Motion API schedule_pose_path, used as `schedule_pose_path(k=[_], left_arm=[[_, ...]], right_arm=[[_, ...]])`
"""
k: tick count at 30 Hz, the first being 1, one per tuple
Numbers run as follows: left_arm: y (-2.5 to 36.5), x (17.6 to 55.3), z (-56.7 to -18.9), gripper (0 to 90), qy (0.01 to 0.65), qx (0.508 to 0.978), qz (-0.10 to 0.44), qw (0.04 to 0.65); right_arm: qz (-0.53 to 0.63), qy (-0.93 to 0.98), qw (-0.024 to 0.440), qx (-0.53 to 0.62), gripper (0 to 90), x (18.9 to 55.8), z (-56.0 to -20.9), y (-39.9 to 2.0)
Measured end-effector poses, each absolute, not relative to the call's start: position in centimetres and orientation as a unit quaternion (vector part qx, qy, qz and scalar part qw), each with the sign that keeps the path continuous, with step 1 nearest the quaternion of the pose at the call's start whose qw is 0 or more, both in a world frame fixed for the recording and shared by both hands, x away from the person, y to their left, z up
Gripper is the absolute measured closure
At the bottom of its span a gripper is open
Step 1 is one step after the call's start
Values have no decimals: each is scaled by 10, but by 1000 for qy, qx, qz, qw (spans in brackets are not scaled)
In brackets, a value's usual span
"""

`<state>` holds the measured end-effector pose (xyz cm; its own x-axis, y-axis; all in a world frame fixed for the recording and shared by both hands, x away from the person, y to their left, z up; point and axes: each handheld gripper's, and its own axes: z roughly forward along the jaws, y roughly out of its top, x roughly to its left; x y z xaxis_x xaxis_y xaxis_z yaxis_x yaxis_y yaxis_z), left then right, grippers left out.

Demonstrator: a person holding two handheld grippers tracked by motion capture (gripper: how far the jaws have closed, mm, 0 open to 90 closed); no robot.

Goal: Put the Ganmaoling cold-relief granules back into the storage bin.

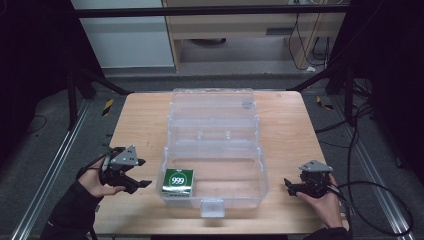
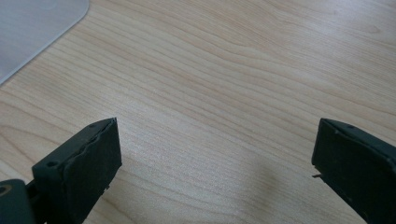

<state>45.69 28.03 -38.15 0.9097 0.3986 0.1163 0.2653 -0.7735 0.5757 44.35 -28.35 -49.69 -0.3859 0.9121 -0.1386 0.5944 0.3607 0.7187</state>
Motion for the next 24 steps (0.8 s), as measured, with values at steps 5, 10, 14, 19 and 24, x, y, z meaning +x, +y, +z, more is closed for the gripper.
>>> schedule_pose_path(k=[5, 10, 14, 19, 24], left_arm=[[293, 460, -399, 270, 221, 922, 121, 295], [306, 463, -423, 276, 274, 903, 124, 307], [311, 465, -434, 284, 298, 893, 128, 312], [318, 466, -450, 300, 339, 873, 131, 325], [325, 468, -459, 314, 377, 854, 156, 324]], right_arm=[[294, 779, 273, 483, 18, 444, -497, -284], [294, 778, 273, 484, 18, 444, -497, -284], [294, 776, 273, 486, 18, 443, -497, -284], [294, 776, 275, 486, 18, 444, -498, -285], [293, 775, 274, 488, 18, 444, -498, -285]])
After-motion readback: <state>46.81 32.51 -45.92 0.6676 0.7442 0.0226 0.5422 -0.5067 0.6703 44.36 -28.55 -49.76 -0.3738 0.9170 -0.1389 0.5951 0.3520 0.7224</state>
